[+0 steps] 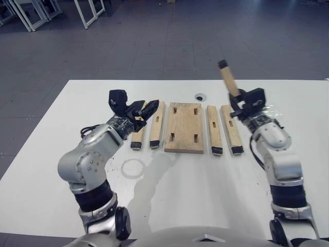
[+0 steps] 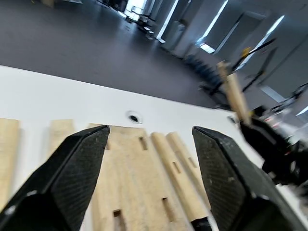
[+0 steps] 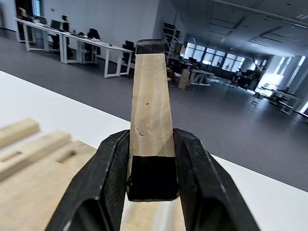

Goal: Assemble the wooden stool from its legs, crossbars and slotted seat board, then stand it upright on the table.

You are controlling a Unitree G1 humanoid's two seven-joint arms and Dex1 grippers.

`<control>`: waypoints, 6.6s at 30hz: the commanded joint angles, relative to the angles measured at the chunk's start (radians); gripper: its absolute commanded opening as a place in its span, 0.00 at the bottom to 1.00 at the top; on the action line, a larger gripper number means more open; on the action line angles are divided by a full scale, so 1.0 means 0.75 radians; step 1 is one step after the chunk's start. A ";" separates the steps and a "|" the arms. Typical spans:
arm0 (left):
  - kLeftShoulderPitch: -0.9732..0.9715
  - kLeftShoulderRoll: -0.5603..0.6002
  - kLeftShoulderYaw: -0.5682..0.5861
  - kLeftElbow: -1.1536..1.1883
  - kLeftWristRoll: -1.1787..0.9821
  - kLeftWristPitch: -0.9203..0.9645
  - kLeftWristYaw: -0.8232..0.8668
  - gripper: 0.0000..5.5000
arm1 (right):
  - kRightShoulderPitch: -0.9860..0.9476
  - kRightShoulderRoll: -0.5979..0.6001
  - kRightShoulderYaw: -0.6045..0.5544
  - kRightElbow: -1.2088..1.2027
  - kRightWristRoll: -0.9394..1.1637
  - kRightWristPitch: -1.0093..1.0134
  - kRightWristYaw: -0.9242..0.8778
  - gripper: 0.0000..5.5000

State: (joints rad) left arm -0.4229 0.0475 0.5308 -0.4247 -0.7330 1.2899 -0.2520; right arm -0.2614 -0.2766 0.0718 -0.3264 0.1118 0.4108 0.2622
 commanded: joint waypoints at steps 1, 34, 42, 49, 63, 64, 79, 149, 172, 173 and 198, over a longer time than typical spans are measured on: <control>-0.148 -0.087 0.207 0.188 -0.217 0.173 0.089 0.58 | 0.023 0.035 0.082 -0.060 0.035 0.041 0.056 0.24; -0.293 -0.020 0.192 0.536 -0.632 0.190 0.353 0.21 | 0.074 0.145 0.326 -0.200 0.074 0.205 0.120 0.24; -0.187 0.079 0.007 0.458 -0.536 0.100 0.334 0.08 | 0.073 0.141 0.308 -0.202 0.081 0.211 0.121 0.24; -0.115 0.153 -0.115 0.372 -0.503 0.005 0.275 0.08 | 0.081 0.120 0.253 -0.184 0.097 0.241 0.116 0.47; 0.089 0.396 -0.359 0.426 0.353 -0.833 0.310 0.08 | 0.196 0.140 0.167 -0.145 -0.022 0.214 -0.083 0.88; 0.089 0.374 -0.364 0.432 0.358 -0.867 0.296 0.08 | 0.195 0.146 0.170 -0.138 -0.030 0.211 -0.089 0.88; -0.053 0.239 -0.465 0.876 0.599 -1.304 0.235 0.08 | 0.191 0.183 0.179 -0.065 -0.076 0.170 -0.107 0.88; 0.532 0.039 -0.480 0.928 0.671 -1.413 0.290 0.08 | 0.166 0.173 0.155 -0.067 -0.090 0.175 -0.079 0.88; 0.439 0.118 -0.456 -0.008 0.695 -0.513 0.445 0.08 | 0.191 0.185 0.162 -0.070 -0.104 0.158 -0.097 0.88; 0.374 0.139 -0.436 -0.060 0.664 -0.413 0.428 0.08 | 0.203 0.189 0.161 -0.077 -0.106 0.157 -0.106 0.88; -0.018 0.909 -0.648 -0.097 0.246 -0.710 -0.763 0.08 | -0.179 0.332 0.080 0.045 0.128 0.317 -0.093 0.88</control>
State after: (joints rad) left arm -0.3613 0.7649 -0.0122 -0.4689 -0.4776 0.7248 -0.8603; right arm -0.4204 -0.0238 0.1088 -0.2985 0.2187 0.6317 0.1901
